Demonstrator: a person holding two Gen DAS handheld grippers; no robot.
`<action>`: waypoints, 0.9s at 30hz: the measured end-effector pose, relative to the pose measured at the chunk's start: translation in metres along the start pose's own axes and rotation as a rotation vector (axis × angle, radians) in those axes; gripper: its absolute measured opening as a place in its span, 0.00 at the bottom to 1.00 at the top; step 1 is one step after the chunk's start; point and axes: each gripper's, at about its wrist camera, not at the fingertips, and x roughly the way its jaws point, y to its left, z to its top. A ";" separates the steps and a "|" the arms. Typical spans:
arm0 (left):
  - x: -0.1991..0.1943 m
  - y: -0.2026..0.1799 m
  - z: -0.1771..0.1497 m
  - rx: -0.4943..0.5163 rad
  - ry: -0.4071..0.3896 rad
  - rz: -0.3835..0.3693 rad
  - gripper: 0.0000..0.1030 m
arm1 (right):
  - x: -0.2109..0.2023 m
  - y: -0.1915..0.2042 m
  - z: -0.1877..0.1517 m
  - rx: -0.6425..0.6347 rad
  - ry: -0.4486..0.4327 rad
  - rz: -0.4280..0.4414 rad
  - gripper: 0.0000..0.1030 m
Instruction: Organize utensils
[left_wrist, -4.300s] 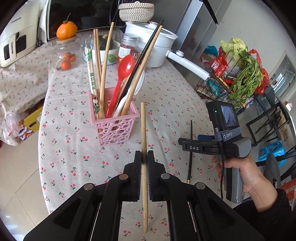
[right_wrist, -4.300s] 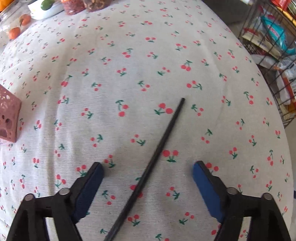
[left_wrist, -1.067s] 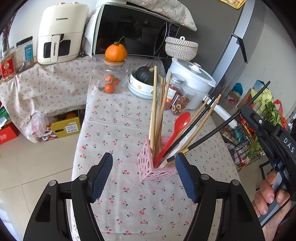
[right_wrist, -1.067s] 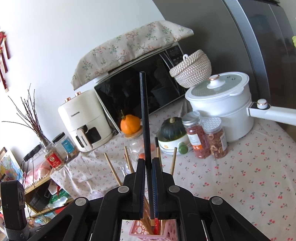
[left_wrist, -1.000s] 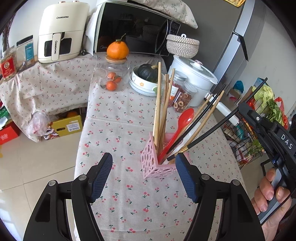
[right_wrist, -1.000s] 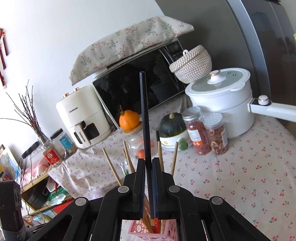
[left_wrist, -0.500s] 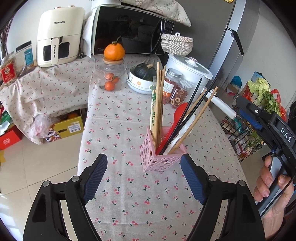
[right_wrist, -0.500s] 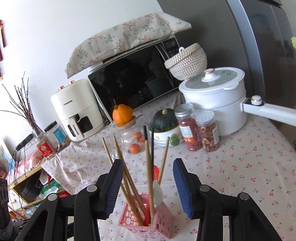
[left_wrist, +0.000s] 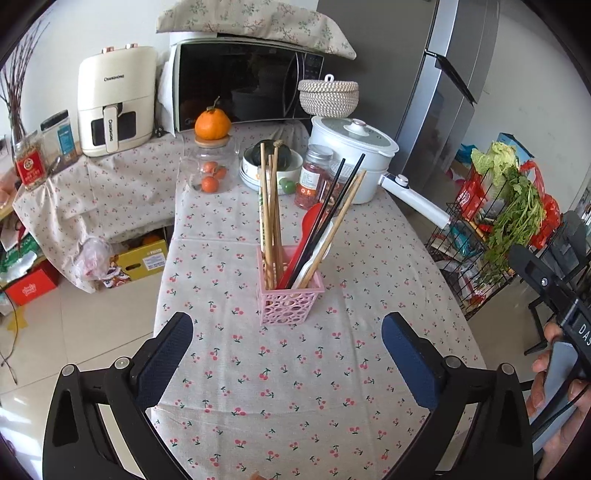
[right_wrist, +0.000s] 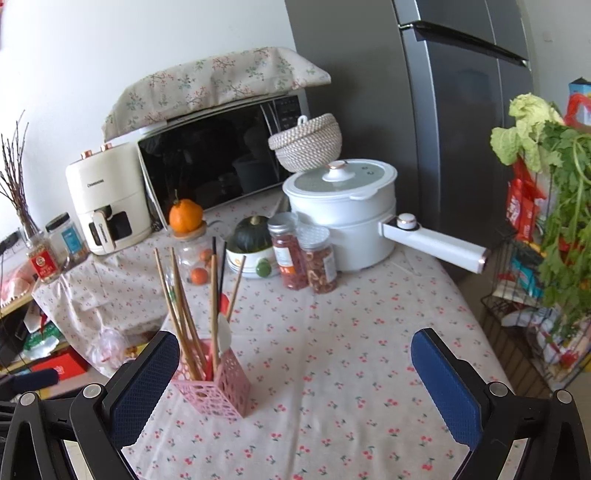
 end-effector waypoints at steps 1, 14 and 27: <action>-0.005 -0.002 -0.002 -0.004 -0.010 0.005 1.00 | -0.005 -0.002 -0.002 -0.006 -0.003 -0.014 1.00; -0.039 -0.016 -0.021 -0.014 -0.085 0.094 1.00 | -0.044 -0.008 -0.013 -0.036 0.001 -0.080 1.00; -0.062 -0.032 -0.030 0.024 -0.168 0.119 1.00 | -0.044 0.004 -0.013 -0.060 0.015 -0.090 1.00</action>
